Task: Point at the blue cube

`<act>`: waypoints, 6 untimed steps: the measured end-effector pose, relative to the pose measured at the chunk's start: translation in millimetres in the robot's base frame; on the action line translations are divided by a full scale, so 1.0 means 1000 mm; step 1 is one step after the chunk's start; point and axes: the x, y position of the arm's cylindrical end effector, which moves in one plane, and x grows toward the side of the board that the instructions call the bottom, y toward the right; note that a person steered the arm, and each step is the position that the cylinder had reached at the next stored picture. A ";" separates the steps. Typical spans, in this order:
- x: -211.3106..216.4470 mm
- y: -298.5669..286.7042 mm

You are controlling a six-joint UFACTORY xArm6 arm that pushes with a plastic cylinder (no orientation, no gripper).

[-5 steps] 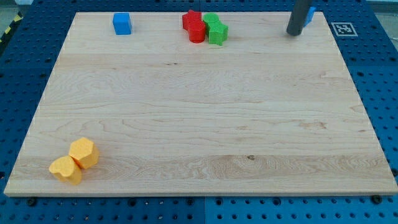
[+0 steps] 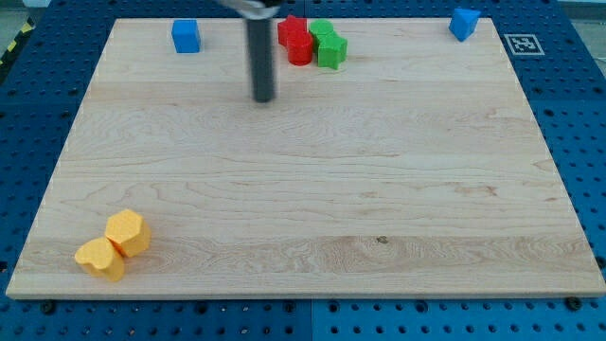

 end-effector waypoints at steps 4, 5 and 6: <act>-0.166 -0.203; -0.167 -0.195; -0.168 -0.133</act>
